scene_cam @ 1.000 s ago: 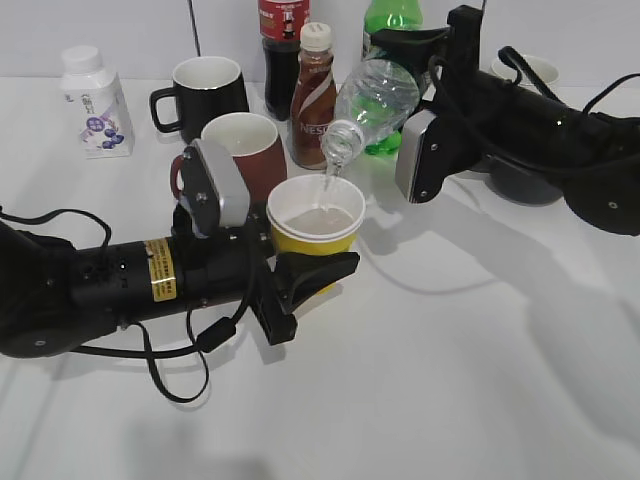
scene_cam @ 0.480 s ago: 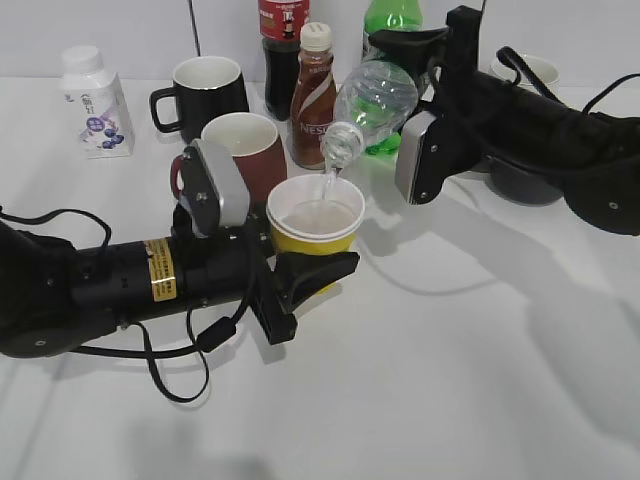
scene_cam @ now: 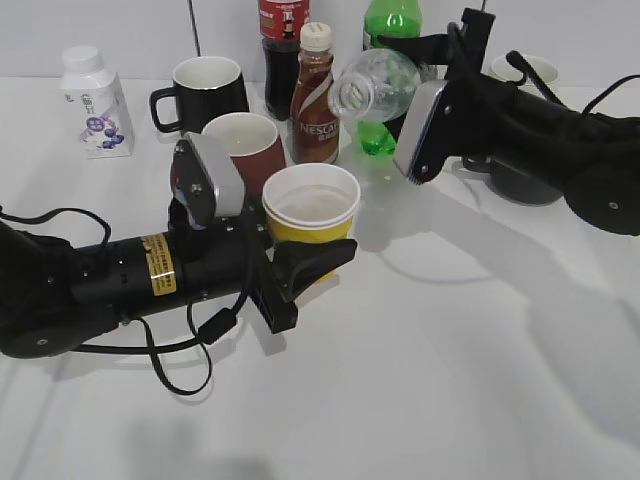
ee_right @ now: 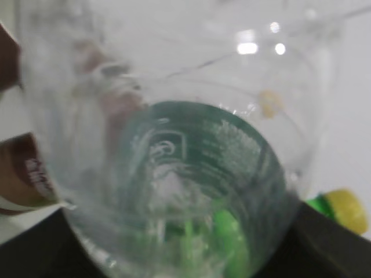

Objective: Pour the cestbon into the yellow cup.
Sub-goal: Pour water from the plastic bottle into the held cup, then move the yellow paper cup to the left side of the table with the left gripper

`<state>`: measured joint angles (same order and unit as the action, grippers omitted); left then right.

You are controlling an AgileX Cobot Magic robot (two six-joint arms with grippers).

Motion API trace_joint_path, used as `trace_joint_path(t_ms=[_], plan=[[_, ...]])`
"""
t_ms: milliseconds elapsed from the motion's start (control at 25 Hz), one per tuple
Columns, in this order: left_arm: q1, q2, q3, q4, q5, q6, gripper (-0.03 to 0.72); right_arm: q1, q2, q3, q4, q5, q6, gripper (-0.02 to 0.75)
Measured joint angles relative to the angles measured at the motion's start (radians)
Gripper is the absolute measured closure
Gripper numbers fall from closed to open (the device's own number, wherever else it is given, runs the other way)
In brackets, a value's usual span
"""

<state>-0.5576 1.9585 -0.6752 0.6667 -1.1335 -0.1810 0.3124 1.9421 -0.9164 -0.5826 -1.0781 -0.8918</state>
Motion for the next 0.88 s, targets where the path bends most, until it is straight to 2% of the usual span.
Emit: trace_joint_path(t_ms=[360,640,880], plan=[[0.008,-0.011,0.0,-0.01,0.008,0.0,0.321,0.0,0.0,0.0,0.0,0.047,0.453,0.269],[0.052,-0.057,0.021,-0.015,0.008,0.0,0.321,0.0,0.0,0.0,0.0,0.095,0.836,0.269],[0.106,-0.123,0.079,-0.033,0.008,0.0,0.321,0.0,-0.001,0.0,0.0,0.145,1.068,0.269]])
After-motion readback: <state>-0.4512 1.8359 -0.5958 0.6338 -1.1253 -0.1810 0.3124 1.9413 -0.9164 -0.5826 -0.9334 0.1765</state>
